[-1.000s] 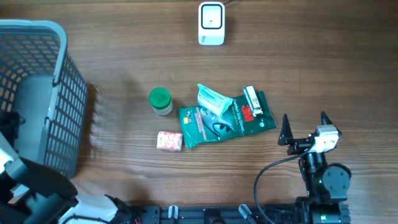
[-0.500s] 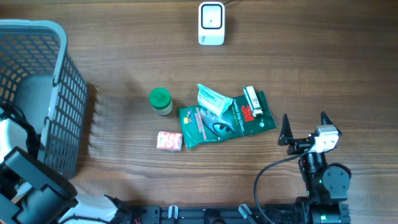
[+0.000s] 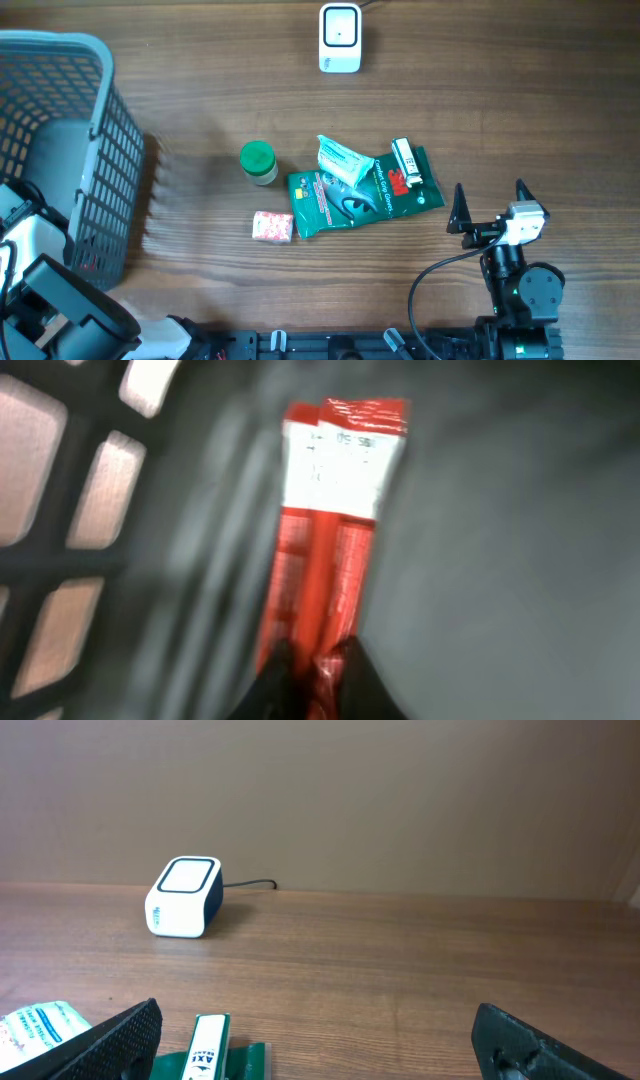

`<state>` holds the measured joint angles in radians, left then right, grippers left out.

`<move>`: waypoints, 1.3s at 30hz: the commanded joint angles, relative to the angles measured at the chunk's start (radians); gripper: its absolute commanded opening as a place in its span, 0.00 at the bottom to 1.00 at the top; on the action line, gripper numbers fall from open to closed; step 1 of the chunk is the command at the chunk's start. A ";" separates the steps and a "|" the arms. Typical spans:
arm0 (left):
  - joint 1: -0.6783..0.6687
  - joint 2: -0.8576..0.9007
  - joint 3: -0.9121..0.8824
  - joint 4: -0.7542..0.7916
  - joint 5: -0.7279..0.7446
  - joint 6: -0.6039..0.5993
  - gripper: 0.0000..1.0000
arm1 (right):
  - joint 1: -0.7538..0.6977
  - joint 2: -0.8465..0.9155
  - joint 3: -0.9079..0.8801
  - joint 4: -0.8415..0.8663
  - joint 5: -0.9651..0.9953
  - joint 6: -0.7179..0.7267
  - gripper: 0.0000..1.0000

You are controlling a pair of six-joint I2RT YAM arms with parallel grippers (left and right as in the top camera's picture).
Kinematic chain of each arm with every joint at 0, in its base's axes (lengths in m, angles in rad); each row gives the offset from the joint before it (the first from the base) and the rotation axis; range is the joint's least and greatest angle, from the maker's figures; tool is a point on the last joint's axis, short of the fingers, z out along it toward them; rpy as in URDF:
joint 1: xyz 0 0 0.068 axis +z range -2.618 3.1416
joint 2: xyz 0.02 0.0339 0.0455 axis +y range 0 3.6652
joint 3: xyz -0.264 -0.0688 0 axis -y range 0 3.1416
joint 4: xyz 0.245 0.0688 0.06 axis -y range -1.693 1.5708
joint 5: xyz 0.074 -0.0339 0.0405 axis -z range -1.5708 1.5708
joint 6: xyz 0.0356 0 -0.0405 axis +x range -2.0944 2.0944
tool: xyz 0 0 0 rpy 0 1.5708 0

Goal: Scan the item barcode
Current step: 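Reach the left gripper into the basket and grasp the red stick packet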

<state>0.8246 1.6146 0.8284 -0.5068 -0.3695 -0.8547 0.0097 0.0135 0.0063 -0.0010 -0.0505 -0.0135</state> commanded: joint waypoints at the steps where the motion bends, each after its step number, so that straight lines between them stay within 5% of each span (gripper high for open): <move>1: -0.016 0.093 -0.130 0.077 0.332 -0.025 0.04 | -0.002 -0.006 -0.001 0.002 0.006 -0.011 1.00; 5: -0.042 0.093 -0.126 0.219 0.501 0.040 0.04 | -0.002 -0.006 -0.001 0.002 0.006 -0.012 1.00; 9: -0.097 0.047 -0.045 0.138 0.559 0.041 0.06 | -0.002 -0.006 -0.001 0.002 0.006 -0.011 1.00; 10: -0.098 0.031 -0.031 0.121 0.559 0.040 0.26 | -0.002 -0.006 -0.001 0.002 0.006 -0.011 1.00; 11: -0.098 0.012 -0.022 0.109 0.558 0.042 0.66 | -0.002 -0.006 -0.001 0.002 0.006 -0.011 1.00; 13: -0.098 -0.017 -0.019 0.103 0.550 0.071 0.86 | -0.002 -0.006 -0.001 0.002 0.006 -0.011 1.00; 18: -0.100 -0.018 -0.019 0.029 0.437 0.116 0.98 | -0.002 -0.006 -0.001 0.002 0.006 -0.011 1.00; 23: -0.100 -0.018 0.003 0.023 0.425 0.117 0.98 | -0.002 -0.006 -0.001 0.002 0.006 -0.012 1.00; 30: -0.101 -0.018 0.411 -0.127 0.423 0.172 1.00 | -0.002 -0.006 -0.001 0.002 0.006 -0.012 1.00; 39: -0.101 0.049 0.428 -0.355 0.320 0.278 1.00 | -0.002 -0.006 -0.001 0.002 0.006 -0.011 1.00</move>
<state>0.7216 1.6127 1.2560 -0.8482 -0.0284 -0.6209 0.0097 0.0135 0.0063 -0.0010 -0.0505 -0.0135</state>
